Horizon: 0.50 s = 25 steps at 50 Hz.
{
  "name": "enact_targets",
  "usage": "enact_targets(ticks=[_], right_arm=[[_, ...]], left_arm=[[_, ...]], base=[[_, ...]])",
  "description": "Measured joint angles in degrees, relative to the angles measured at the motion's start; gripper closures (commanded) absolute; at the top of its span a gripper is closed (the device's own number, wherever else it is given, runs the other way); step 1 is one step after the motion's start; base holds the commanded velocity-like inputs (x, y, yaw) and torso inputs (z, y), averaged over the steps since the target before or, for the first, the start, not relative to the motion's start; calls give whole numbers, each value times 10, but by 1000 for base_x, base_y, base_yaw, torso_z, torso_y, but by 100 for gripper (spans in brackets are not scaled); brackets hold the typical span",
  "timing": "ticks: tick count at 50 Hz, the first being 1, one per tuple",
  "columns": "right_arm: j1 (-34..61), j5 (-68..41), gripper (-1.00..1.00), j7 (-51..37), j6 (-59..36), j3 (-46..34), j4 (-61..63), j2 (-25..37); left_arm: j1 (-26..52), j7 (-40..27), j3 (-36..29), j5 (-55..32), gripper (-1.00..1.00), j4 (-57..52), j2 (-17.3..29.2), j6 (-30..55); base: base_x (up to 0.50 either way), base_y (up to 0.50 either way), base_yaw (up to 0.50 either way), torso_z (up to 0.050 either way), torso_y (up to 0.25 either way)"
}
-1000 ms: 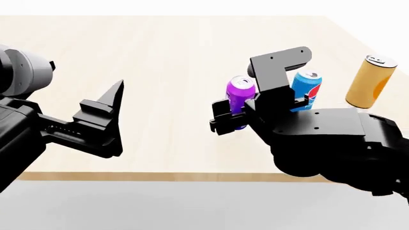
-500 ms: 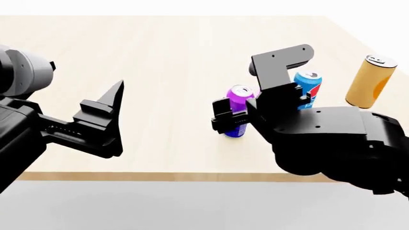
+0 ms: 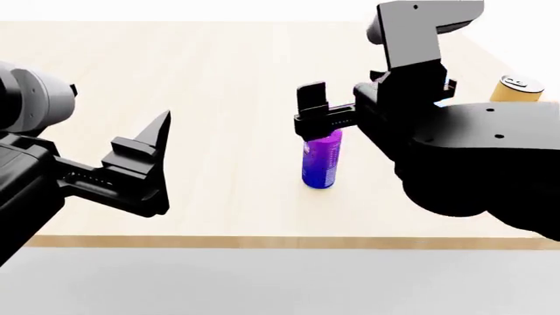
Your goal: Move the drinks to the dining counter.
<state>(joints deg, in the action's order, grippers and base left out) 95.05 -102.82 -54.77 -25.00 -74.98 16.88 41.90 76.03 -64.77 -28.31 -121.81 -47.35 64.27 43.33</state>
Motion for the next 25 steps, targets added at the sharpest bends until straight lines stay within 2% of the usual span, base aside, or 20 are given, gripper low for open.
enact_targets(ticks=[25], right_arm=[[135,-74,-100,-77,-39,72,82,67]], left_arm=[[26,-14,0,-22,-100,1,-1,3]], base=[[0,0,0,0,0]])
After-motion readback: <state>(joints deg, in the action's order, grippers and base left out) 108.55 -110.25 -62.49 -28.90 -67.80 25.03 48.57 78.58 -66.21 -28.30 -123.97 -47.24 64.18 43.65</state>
